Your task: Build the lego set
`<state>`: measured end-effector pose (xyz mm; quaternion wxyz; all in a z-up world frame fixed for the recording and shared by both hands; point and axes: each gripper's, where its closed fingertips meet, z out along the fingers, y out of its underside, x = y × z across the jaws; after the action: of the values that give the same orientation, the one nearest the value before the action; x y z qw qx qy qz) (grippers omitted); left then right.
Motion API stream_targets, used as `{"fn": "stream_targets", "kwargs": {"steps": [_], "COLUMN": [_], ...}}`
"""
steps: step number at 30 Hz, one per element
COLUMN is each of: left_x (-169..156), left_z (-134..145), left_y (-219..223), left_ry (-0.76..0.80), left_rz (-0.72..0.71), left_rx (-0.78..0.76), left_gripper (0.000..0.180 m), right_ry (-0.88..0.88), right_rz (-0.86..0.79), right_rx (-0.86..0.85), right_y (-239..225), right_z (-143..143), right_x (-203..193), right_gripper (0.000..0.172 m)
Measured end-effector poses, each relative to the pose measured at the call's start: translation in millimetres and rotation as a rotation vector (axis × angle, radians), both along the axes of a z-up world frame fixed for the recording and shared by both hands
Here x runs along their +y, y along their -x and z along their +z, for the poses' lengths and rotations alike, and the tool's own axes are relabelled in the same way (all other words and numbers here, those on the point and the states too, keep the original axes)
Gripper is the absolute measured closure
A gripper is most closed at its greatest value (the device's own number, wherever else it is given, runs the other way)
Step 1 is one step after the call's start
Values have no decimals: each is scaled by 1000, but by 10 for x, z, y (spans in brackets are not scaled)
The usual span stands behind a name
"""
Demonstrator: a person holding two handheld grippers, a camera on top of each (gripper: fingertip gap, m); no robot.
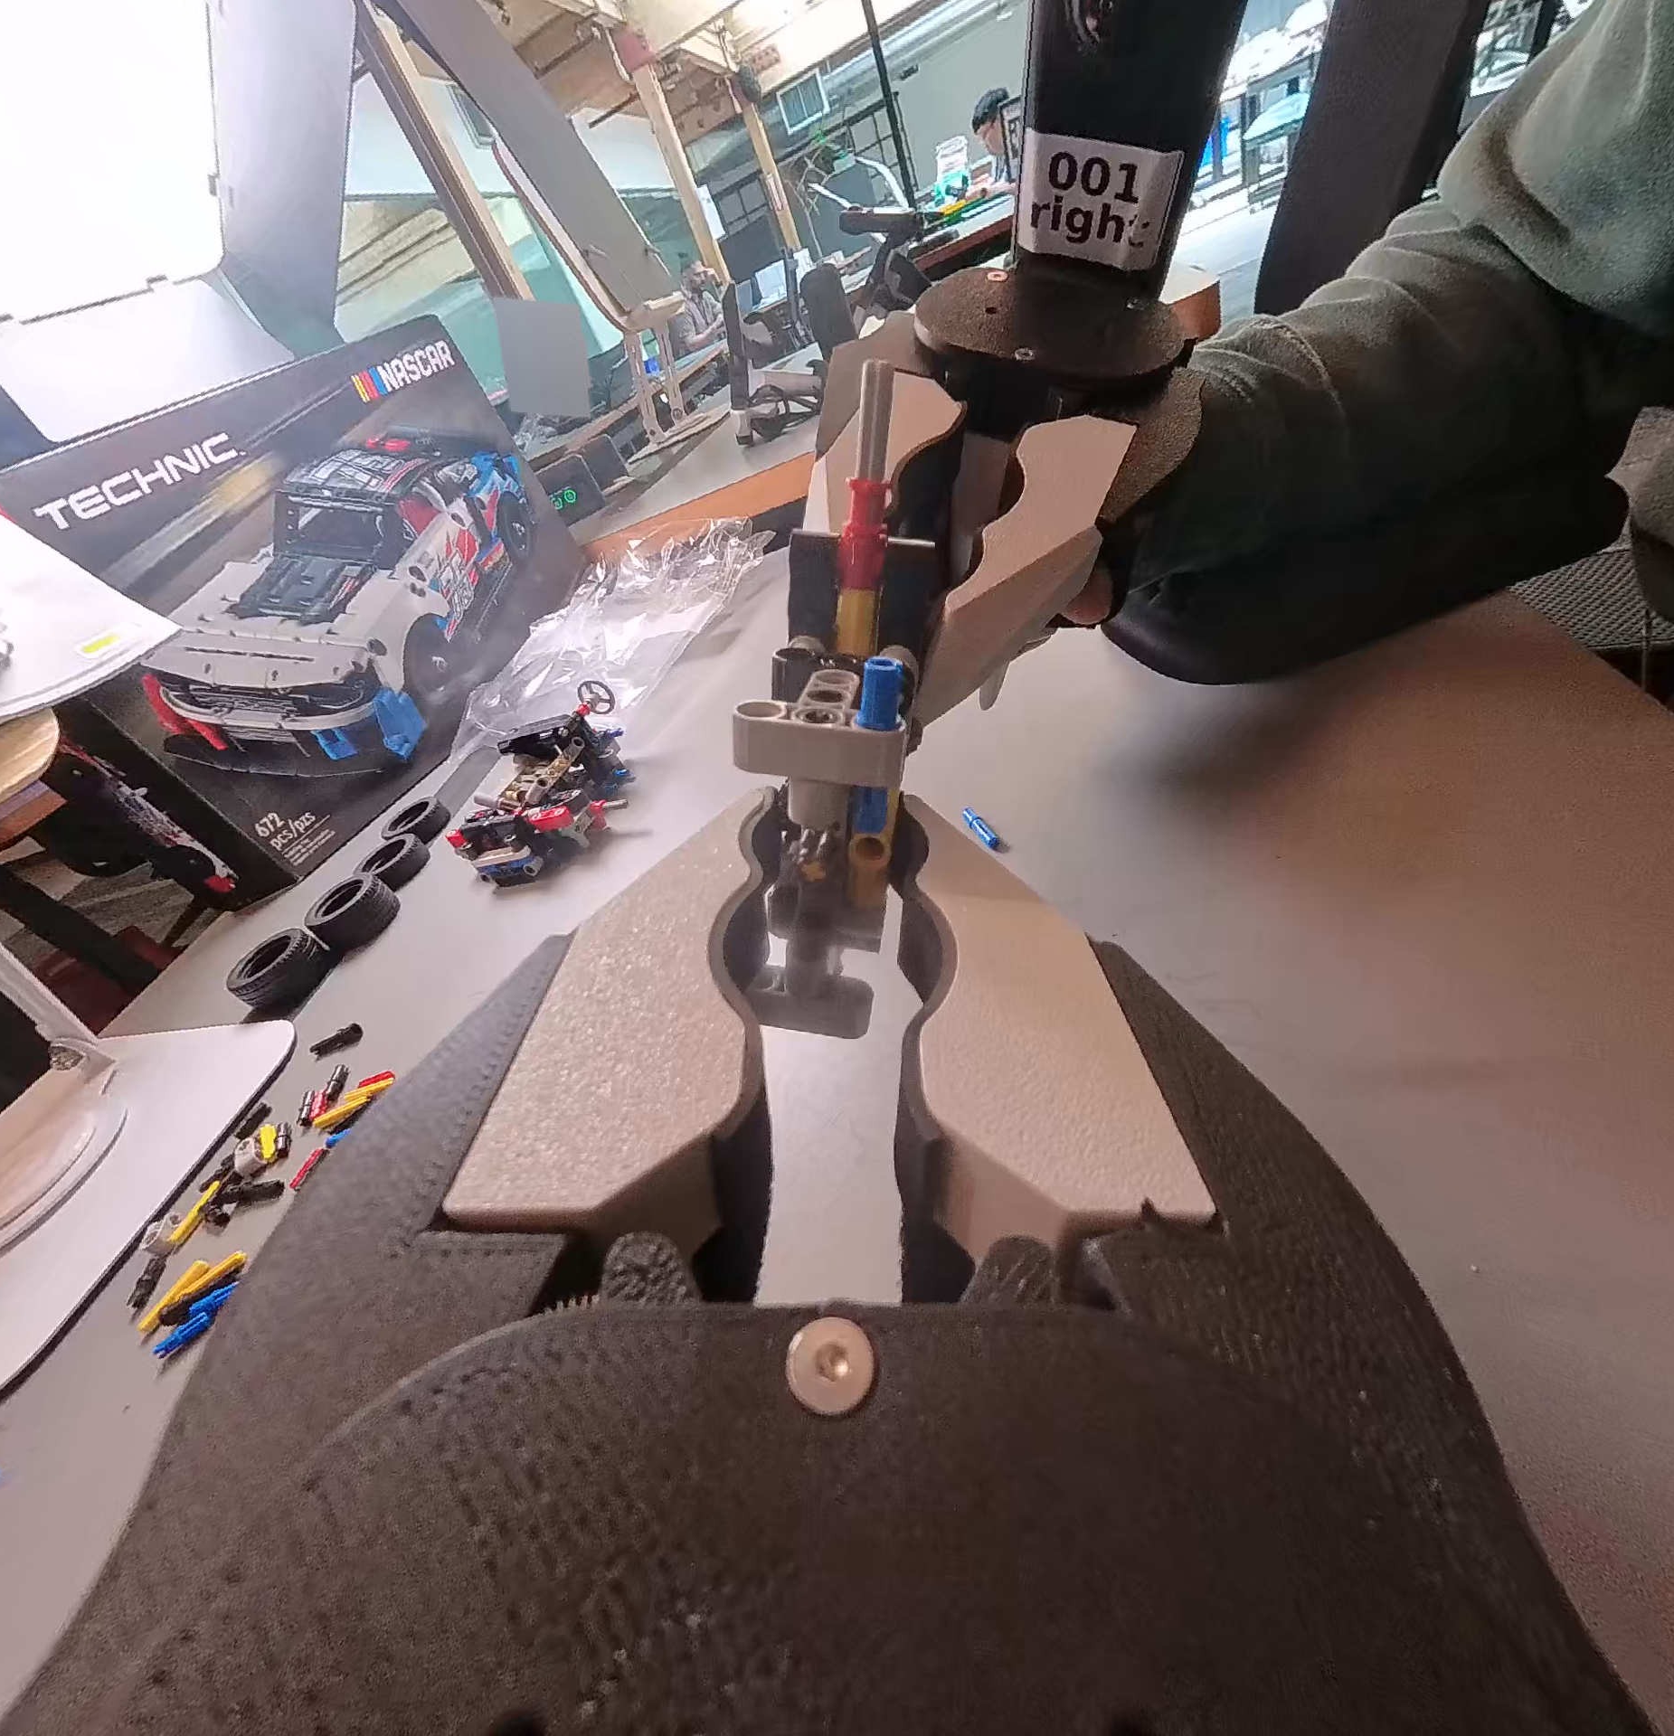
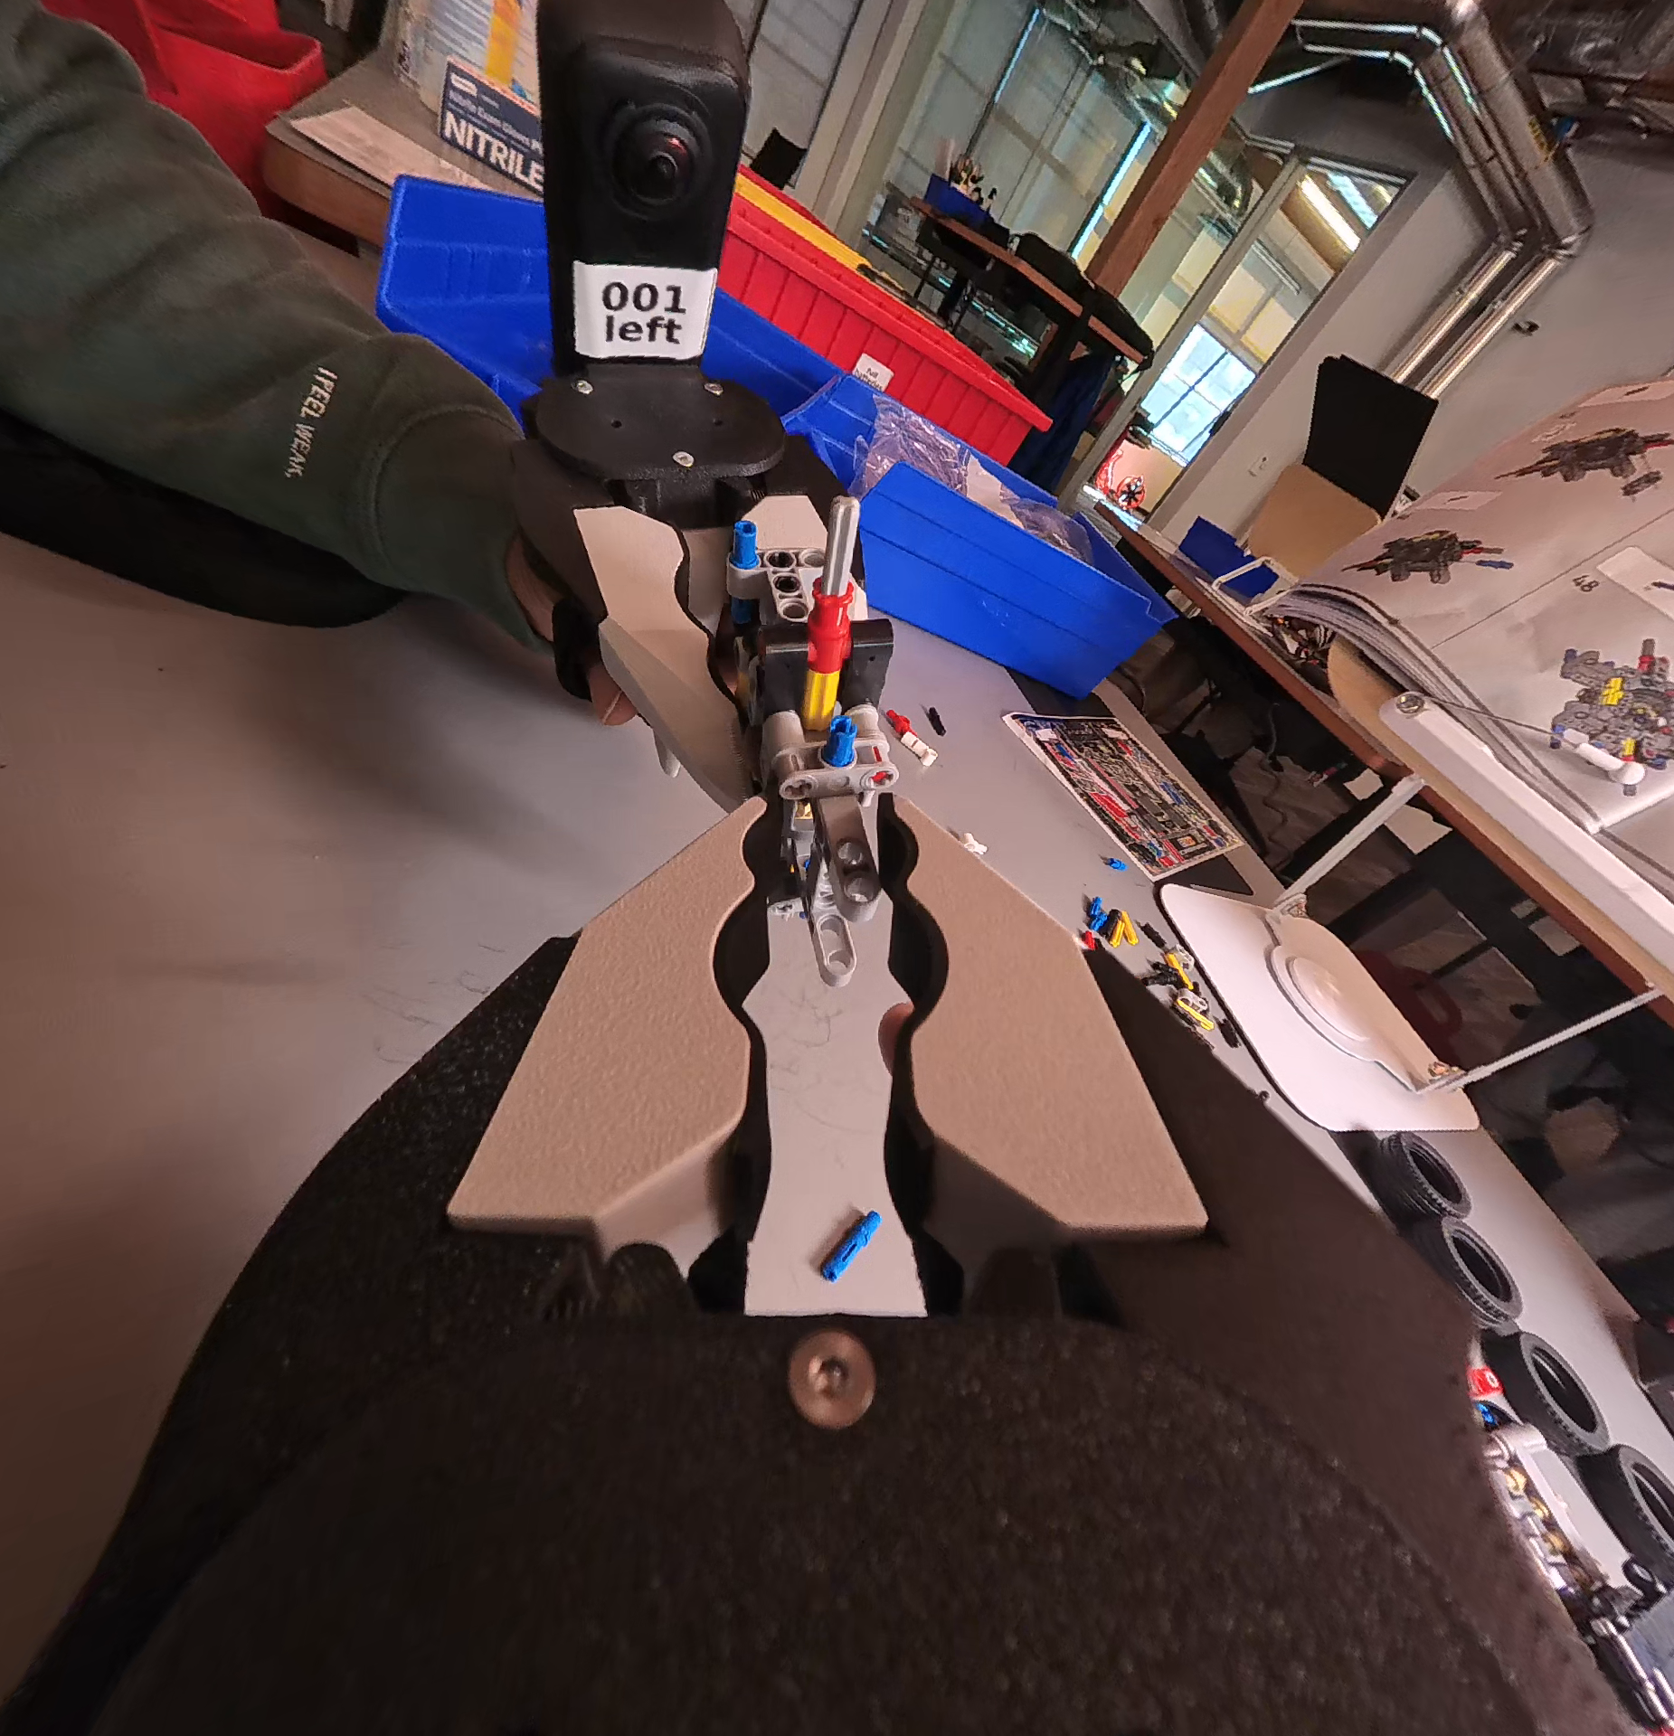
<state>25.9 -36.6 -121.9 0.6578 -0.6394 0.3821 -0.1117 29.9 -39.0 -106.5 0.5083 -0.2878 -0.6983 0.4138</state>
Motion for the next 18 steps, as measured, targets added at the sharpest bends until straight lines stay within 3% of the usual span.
{"fn": "stream_targets", "kwargs": {"steps": [18], "left_x": [9], "left_z": [-11], "left_y": [8], "left_ry": [6], "left_rz": [7], "left_rx": [2], "left_gripper": [160], "right_ry": [3], "right_rz": [4], "right_rx": [5], "right_y": [-5], "right_z": [-3], "right_x": [1], "right_gripper": [154]}}
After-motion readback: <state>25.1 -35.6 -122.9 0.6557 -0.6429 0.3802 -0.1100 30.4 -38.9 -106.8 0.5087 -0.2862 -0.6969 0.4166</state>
